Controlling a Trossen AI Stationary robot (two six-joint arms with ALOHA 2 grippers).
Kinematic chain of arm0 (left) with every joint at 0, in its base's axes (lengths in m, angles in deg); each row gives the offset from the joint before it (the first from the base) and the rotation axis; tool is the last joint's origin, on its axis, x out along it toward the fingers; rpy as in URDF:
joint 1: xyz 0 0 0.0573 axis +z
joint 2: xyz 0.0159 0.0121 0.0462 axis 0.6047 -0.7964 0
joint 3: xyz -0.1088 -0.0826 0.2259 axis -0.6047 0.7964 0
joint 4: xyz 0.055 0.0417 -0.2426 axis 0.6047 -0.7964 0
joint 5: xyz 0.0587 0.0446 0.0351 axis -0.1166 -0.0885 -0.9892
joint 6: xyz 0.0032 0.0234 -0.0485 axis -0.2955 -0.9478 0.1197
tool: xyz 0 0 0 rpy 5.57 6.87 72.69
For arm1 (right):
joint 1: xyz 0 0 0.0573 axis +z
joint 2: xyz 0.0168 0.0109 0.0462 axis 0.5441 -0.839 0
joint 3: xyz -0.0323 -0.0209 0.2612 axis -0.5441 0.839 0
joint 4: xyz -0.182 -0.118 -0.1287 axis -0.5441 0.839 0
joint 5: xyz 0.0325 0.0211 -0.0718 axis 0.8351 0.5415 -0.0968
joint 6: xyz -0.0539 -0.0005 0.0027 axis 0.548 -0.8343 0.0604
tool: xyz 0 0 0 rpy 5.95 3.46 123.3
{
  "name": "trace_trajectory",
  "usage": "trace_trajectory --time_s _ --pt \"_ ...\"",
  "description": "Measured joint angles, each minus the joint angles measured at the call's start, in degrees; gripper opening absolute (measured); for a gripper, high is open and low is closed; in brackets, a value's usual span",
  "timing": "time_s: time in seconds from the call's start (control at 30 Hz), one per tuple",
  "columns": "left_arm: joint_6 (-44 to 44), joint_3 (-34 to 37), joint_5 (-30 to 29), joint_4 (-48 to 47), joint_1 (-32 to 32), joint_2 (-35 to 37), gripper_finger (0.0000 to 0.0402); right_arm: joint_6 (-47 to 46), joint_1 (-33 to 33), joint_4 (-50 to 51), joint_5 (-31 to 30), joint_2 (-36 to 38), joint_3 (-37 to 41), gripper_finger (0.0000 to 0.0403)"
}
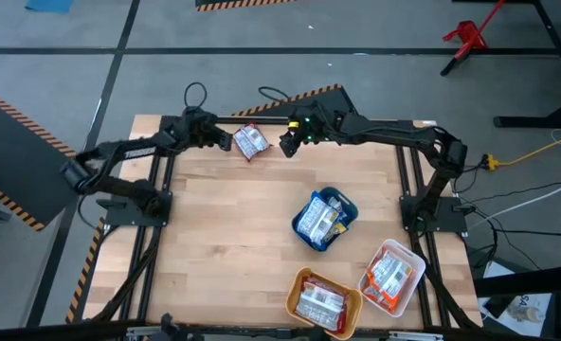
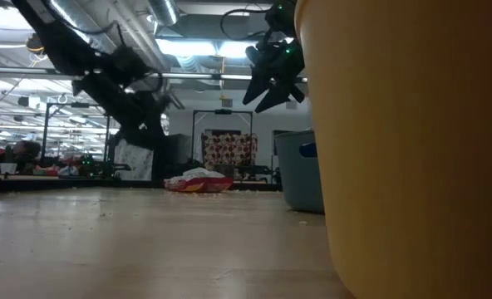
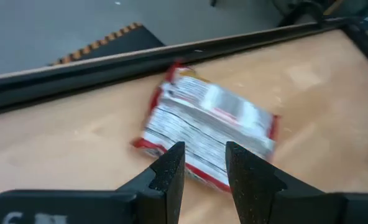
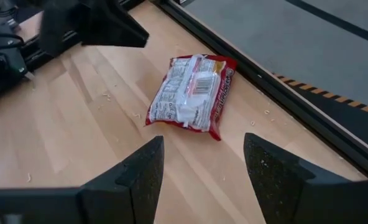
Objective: Sort Maruchan noodles
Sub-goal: Put the red noodle pack into the yellow bin
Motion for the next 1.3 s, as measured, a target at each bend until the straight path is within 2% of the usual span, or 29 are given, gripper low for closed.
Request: trace_trajectory --time_s 0.23,0.43,0.63,0.8,1.07,1.3 --pt "1.9 0.0 1.0 12.6 0.0 -9.3 0.0110 -2.4 0.0 0.2 0.3 0.0 0.0 0.0207" --pt "-0.5 -4.5 1.1 13.2 -0.1 -14.7 0.0110 -3.4 0.0 0.2 0.4 0.0 0.0 0.0207" --pt "-5.1 -10.9 1.0 10.7 -1.0 -20.3 0.0110 -4.7 0.0 0.2 0.4 0.0 0.0 0.0207" --pt "-8.2 -12.6 0.8 8.4 -2.2 -23.6 0.0104 -5.8 0.0 0.2 0.5 0.0 0.0 0.0207" --pt "-8.6 -12.7 2.6 2.0 -4.0 -25.1 0.0051 -7.5 0.0 0.3 0.8 0.0 0.0 0.0207" --pt "-9.4 -12.9 9.5 -6.8 -8.9 -24.8 0.0015 -6.7 1.3 -0.1 3.7 -0.3 0.0 0.0207"
